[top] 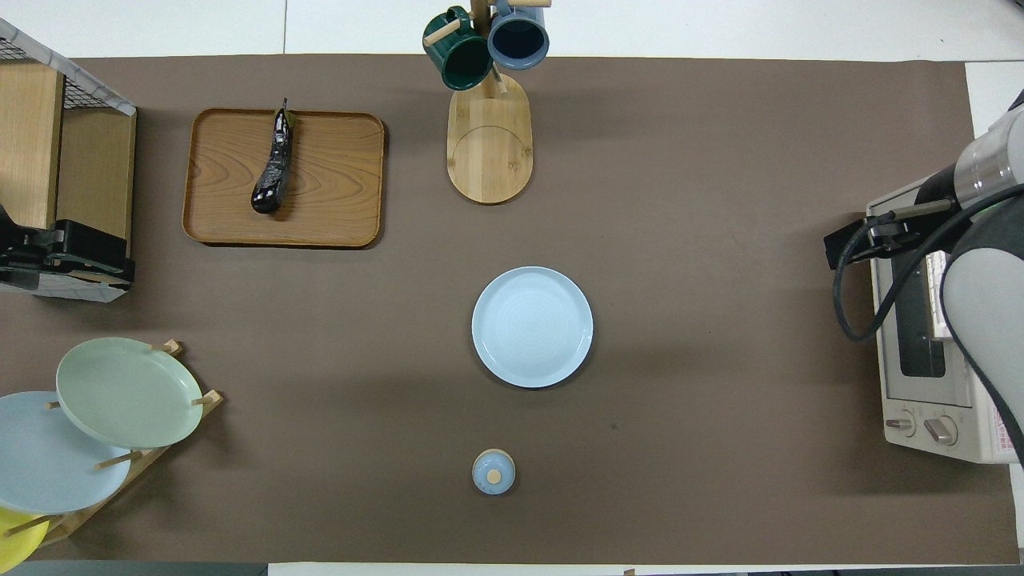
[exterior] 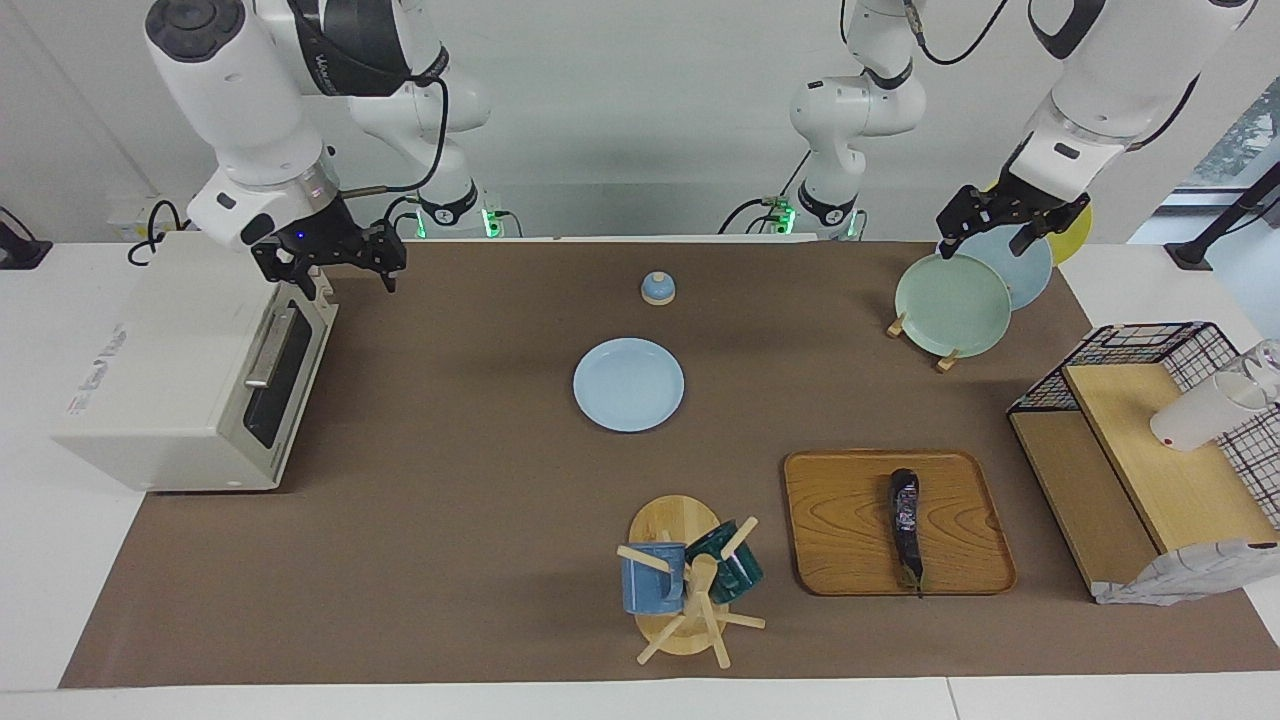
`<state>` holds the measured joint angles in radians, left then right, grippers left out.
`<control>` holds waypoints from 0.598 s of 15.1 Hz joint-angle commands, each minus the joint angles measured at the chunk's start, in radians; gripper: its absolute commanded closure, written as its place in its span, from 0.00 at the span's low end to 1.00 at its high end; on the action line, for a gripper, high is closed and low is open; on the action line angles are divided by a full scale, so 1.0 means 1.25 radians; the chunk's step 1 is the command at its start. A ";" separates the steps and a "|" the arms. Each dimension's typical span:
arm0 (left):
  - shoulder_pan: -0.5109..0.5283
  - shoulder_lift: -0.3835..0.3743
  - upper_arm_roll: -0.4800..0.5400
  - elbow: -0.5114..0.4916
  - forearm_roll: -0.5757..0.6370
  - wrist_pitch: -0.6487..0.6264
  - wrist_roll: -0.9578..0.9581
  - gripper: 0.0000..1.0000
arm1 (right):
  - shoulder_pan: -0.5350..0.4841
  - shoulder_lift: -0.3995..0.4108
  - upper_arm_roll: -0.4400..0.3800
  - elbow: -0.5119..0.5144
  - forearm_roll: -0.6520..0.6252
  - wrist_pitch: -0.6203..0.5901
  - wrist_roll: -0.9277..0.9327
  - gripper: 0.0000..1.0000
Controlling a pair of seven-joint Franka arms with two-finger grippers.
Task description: Put eggplant into oven
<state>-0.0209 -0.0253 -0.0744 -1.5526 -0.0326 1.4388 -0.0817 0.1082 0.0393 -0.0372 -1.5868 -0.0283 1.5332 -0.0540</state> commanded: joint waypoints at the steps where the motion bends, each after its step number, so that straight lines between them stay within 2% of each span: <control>1: 0.000 -0.017 -0.001 -0.013 -0.012 0.010 -0.012 0.00 | -0.009 -0.003 0.005 -0.006 0.005 0.001 -0.002 0.00; 9: 0.006 -0.020 -0.001 -0.023 -0.012 0.036 -0.005 0.00 | -0.009 -0.003 0.005 -0.006 0.005 0.001 -0.001 0.00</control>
<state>-0.0206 -0.0255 -0.0751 -1.5523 -0.0327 1.4480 -0.0835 0.1082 0.0393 -0.0372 -1.5868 -0.0283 1.5332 -0.0540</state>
